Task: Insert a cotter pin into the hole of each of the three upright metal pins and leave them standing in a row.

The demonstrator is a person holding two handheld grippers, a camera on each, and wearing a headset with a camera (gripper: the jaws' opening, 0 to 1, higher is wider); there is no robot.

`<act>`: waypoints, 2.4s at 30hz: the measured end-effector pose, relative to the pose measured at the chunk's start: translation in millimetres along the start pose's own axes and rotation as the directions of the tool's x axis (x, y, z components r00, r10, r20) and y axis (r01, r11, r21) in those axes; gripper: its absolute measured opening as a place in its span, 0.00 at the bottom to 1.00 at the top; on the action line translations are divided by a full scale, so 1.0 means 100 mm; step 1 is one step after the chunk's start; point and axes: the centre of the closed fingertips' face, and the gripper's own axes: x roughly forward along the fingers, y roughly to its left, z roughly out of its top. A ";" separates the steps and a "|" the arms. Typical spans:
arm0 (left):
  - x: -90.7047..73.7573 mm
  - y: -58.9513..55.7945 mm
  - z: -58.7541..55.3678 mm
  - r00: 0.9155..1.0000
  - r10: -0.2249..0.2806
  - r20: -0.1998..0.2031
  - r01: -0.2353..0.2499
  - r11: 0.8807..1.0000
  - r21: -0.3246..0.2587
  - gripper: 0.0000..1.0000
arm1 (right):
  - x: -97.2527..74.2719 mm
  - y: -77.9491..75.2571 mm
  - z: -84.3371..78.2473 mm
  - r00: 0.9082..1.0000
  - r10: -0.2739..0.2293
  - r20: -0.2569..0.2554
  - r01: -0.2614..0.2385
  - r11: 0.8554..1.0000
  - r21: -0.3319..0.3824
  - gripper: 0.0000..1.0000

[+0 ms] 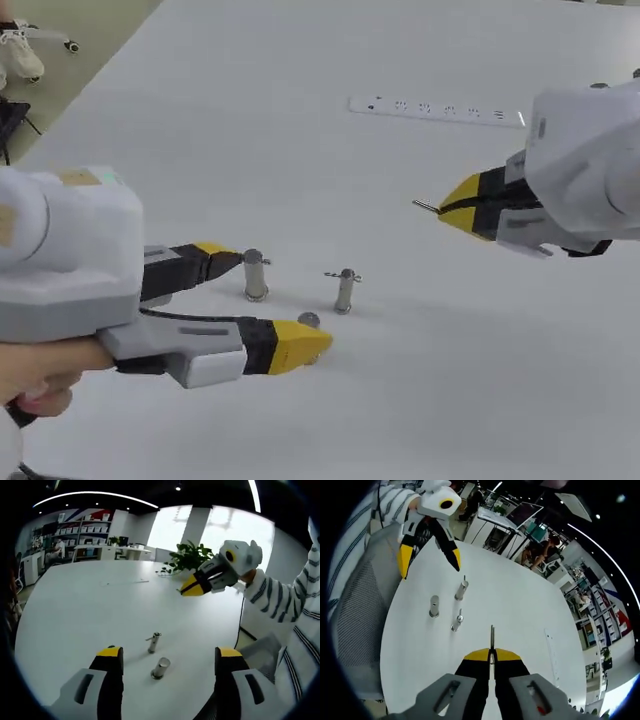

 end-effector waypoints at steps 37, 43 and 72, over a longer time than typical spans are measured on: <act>0.56 -0.45 0.45 0.982 -0.186 0.041 0.190 0.975 -0.116 0.38 | -0.26 0.46 0.35 0.982 -0.133 0.131 0.127 0.991 0.052 0.00; 0.59 -0.53 0.43 0.977 -0.212 0.034 0.215 0.966 -0.147 0.28 | -0.25 0.49 0.37 0.982 -0.139 0.130 0.134 0.990 0.047 0.00; 0.63 -0.67 0.30 0.967 -0.250 -0.042 0.237 0.950 -0.201 0.00 | -0.23 0.63 0.31 0.984 -0.132 0.120 0.129 0.991 0.033 0.00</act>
